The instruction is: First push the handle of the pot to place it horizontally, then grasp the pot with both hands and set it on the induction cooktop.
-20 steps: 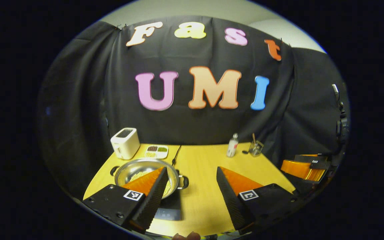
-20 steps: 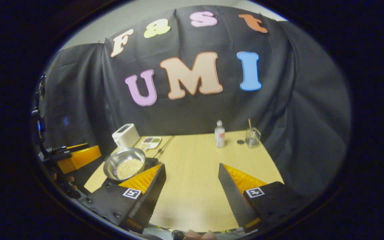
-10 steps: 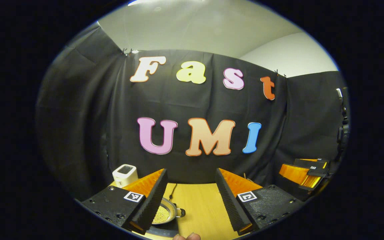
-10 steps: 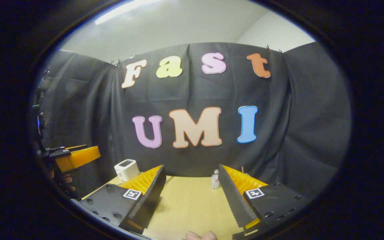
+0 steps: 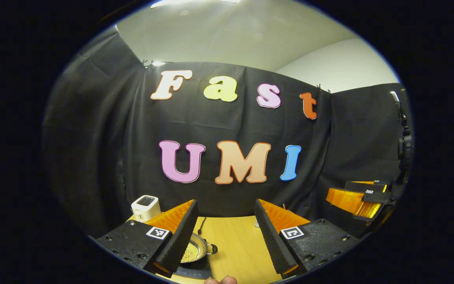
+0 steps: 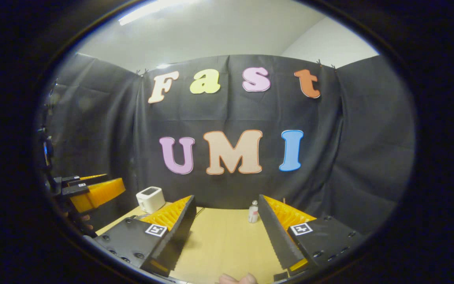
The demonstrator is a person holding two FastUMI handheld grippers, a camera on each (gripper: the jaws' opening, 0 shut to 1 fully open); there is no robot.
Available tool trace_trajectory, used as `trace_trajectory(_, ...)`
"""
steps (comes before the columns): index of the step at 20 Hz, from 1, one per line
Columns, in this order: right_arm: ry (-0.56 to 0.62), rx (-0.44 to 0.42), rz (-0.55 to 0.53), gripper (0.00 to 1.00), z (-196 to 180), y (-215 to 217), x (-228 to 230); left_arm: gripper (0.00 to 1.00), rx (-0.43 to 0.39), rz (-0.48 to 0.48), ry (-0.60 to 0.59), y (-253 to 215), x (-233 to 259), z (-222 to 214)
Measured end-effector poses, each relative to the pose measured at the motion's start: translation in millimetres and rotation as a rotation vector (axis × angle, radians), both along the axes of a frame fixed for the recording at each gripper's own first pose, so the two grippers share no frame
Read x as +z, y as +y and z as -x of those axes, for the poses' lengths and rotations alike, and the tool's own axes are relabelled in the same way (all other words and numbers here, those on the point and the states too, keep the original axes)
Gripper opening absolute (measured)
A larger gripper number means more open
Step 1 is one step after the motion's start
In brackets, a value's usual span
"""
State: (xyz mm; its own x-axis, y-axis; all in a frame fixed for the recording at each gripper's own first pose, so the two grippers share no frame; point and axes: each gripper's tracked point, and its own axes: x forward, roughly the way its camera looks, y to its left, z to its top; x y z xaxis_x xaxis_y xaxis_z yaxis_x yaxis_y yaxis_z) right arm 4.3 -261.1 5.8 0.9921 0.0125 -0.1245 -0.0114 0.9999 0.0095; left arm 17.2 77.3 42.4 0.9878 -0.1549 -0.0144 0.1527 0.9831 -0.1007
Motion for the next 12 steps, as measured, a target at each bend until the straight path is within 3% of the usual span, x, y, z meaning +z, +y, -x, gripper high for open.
trace_trajectory(1,0.004,-0.002,-0.007,0.94,-0.1,0.9,-3.2,0.83,0.008,0.0,0.004,2.5,0.1,-0.6)
trace_trajectory(5,0.006,-0.004,-0.012,0.94,-3.0,1.6,-3.3,0.87,0.029,-0.04,-0.006,11.7,4.2,-0.4)
trace_trajectory(6,0.007,-0.002,-0.022,0.94,-3.0,4.7,-3.1,0.83,0.025,-0.048,-0.007,9.6,3.4,1.0)
trace_trajectory(7,0.005,0.0,-0.032,0.97,-4.6,6.9,-3.3,0.87,0.019,-0.049,-0.011,6.8,4.6,1.7)
trace_trajectory(11,0.019,0.004,-0.03,0.94,-6.9,8.8,-9.3,0.87,0.008,-0.051,-0.008,1.9,5.2,-0.2)
trace_trajectory(12,0.024,0.003,-0.031,0.94,-6.0,9.4,-10.0,0.83,0.008,-0.054,-0.008,2.4,3.9,0.0)
